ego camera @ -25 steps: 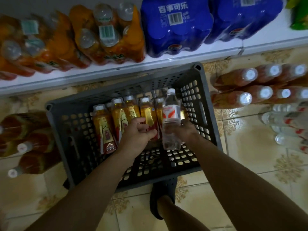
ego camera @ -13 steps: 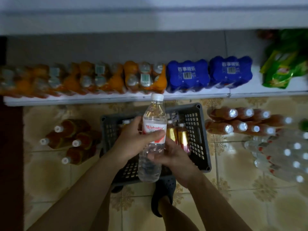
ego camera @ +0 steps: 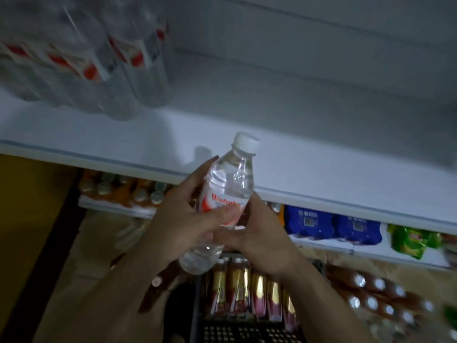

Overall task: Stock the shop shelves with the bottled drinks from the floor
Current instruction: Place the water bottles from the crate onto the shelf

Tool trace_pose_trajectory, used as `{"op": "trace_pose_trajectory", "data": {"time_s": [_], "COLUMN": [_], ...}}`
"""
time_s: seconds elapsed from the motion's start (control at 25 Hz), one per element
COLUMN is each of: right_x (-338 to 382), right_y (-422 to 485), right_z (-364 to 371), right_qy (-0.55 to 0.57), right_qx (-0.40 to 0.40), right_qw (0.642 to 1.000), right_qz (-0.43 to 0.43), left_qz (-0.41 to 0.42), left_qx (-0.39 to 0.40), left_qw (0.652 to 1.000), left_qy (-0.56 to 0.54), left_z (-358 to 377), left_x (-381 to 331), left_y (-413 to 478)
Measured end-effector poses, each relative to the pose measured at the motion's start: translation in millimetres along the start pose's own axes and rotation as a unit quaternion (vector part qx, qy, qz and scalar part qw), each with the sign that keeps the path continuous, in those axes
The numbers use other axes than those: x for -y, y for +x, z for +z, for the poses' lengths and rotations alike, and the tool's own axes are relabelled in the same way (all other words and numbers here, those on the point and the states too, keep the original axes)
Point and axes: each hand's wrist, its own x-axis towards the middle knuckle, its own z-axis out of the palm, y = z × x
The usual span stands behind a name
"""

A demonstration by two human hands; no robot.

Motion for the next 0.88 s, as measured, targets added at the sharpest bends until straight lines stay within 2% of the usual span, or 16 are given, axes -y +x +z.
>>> {"op": "trace_pose_trajectory", "data": {"time_s": [0.12,0.24,0.44,0.6,0.88], "right_x": [47,86,116,124,122], "right_y": [37,75,143,173,194], "right_z": [12,25,51,74,94], "right_qy": [-0.062,-0.078,-0.096,-0.13,-0.167], "right_qx": [-0.038,-0.082,-0.17,-0.161,-0.173], "right_qw": [0.997,0.991,0.974,0.97,0.96], "right_qz": [-0.029,-0.074,-0.114,-0.128,-0.144], "left_qz": [0.053,0.099,0.114,0.102,0.109], "left_qx": [-0.035,-0.074,-0.18,-0.214,-0.236], "left_qw": [0.998,0.991,0.976,0.971,0.964], "left_qy": [-0.004,0.055,0.054,0.04,0.055], "left_z": [-36,-70,-115,-133,-156], "left_x": [-27,-50,-42,-20,-25], "left_y": [21,43,66,67,82]}}
